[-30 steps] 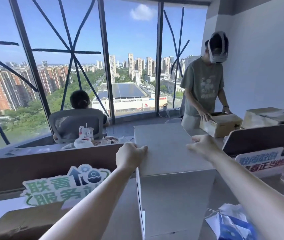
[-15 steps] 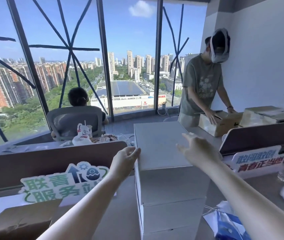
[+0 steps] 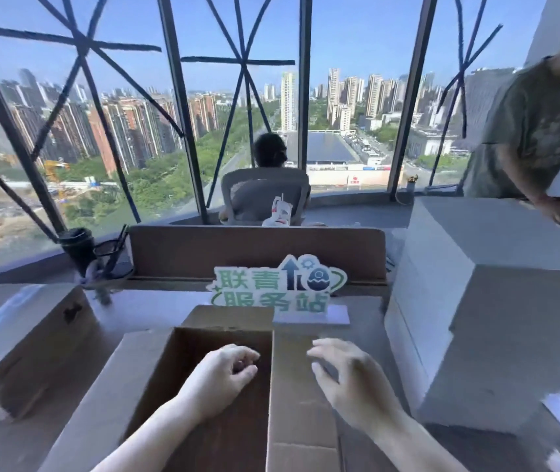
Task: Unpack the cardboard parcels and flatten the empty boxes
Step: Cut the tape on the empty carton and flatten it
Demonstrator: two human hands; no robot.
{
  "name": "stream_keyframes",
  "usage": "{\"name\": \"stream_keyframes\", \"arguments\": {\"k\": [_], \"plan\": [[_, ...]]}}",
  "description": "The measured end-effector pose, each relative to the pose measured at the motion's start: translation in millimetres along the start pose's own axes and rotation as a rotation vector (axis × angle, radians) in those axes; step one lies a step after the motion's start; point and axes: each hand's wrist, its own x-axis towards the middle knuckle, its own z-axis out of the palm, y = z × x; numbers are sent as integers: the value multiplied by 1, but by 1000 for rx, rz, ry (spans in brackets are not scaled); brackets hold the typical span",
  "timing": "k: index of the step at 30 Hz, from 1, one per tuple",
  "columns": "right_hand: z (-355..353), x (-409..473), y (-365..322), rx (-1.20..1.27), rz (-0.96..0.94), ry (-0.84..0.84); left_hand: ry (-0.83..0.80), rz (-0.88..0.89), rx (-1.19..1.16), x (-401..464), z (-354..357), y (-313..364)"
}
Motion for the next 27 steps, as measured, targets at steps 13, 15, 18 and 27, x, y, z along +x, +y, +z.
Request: {"name": "stream_keyframes", "arguments": {"k": [13,15,18,27], "plan": [[149,-109,-57,-122,51,-164,-156,239,114,-116,-47,-202],[142,-126,-48,-115,35,-202,-192,256,93,-126,-48,-212],[129,-141,-40,-100,9,-236,-191,288,33,-143,-52,-220],[128,-151,-33,-95,-8,-223,-195,294,87,-159,-59,-218]]}}
